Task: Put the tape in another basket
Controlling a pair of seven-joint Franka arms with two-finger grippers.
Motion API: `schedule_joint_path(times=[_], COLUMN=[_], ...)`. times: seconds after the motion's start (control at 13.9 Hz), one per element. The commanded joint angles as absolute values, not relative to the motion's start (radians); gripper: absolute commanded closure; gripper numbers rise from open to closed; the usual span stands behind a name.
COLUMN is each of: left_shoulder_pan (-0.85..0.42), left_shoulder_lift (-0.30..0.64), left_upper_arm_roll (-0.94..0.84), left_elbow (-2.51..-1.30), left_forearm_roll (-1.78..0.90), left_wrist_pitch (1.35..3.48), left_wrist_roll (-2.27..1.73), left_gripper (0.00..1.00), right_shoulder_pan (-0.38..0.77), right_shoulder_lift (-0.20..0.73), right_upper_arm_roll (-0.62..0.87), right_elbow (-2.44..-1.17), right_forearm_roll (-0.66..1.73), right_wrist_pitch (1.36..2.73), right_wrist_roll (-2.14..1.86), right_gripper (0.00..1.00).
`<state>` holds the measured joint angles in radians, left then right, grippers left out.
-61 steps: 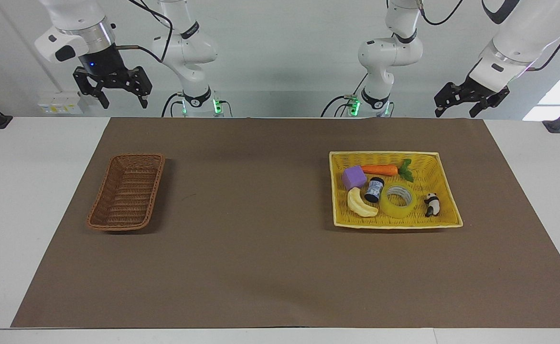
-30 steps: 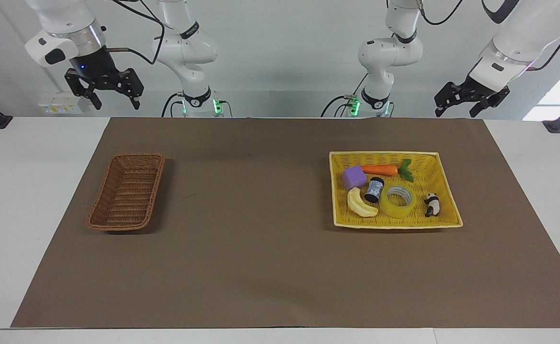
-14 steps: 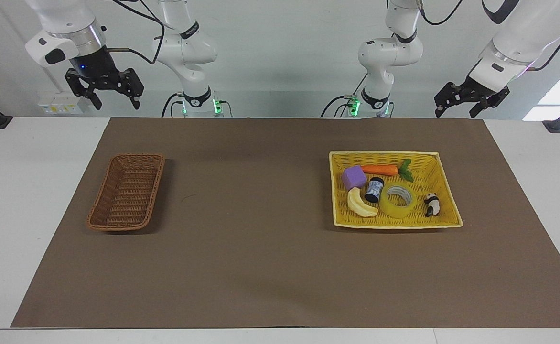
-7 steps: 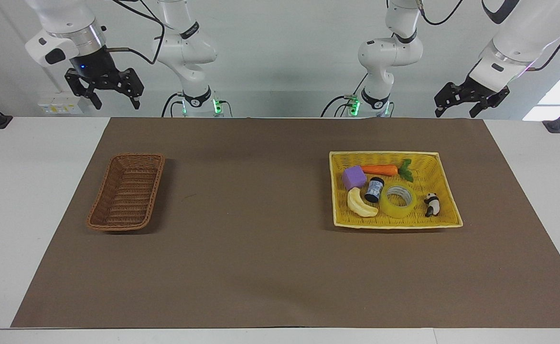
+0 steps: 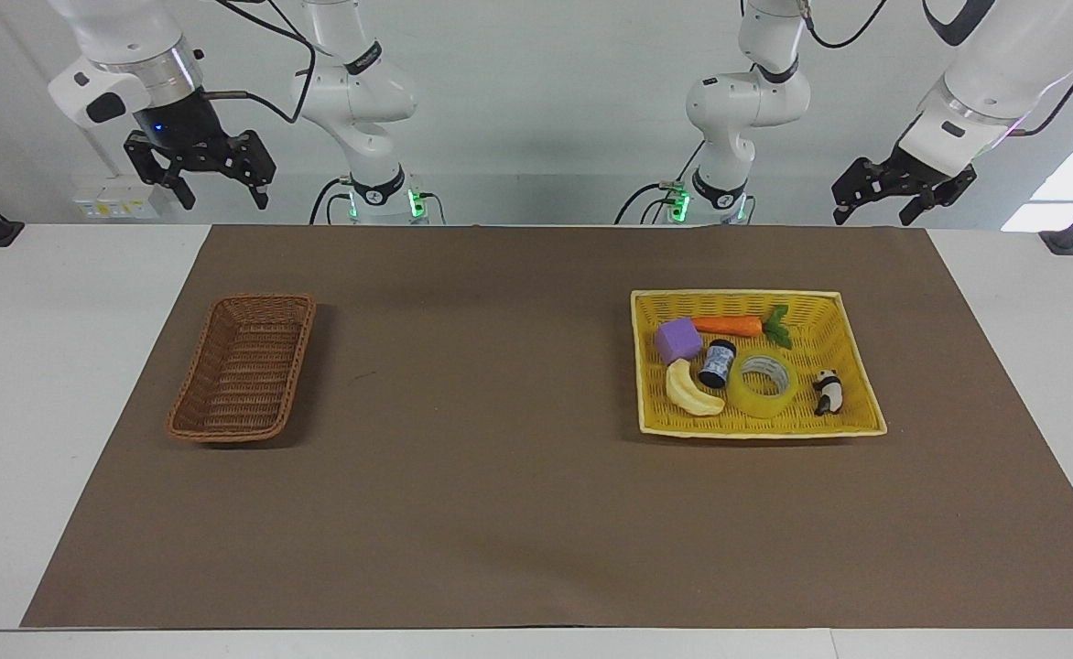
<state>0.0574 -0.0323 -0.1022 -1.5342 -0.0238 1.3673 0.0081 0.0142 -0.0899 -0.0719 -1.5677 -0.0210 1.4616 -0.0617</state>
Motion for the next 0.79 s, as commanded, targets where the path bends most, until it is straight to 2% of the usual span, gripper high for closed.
schedule_joint_path(times=[0.0,0.72], left_shoulder_pan=[0.067,0.069], left_shoulder_lift=[-0.052,-0.078], left_upper_arm_roll=[-0.109,-0.107], left_elbow=[-1.555,-1.621], left_forearm_roll=[-0.011,-0.012], left_wrist_pitch=[1.382,1.430], left_wrist_roll=[0.017,0.015], left_gripper=[0.00,0.00], right_shoulder_pan=[-0.002,-0.002], right_shoulder_lift=[-0.109,-0.107], right_upper_arm_roll=[-0.064,-0.064], right_elbow=[-1.592,-1.592], right_forearm_roll=[-0.018,-0.018], right_wrist_pitch=[1.479,1.479], right_wrist_roll=[-0.087,-0.087], right_gripper=[0.00,0.00])
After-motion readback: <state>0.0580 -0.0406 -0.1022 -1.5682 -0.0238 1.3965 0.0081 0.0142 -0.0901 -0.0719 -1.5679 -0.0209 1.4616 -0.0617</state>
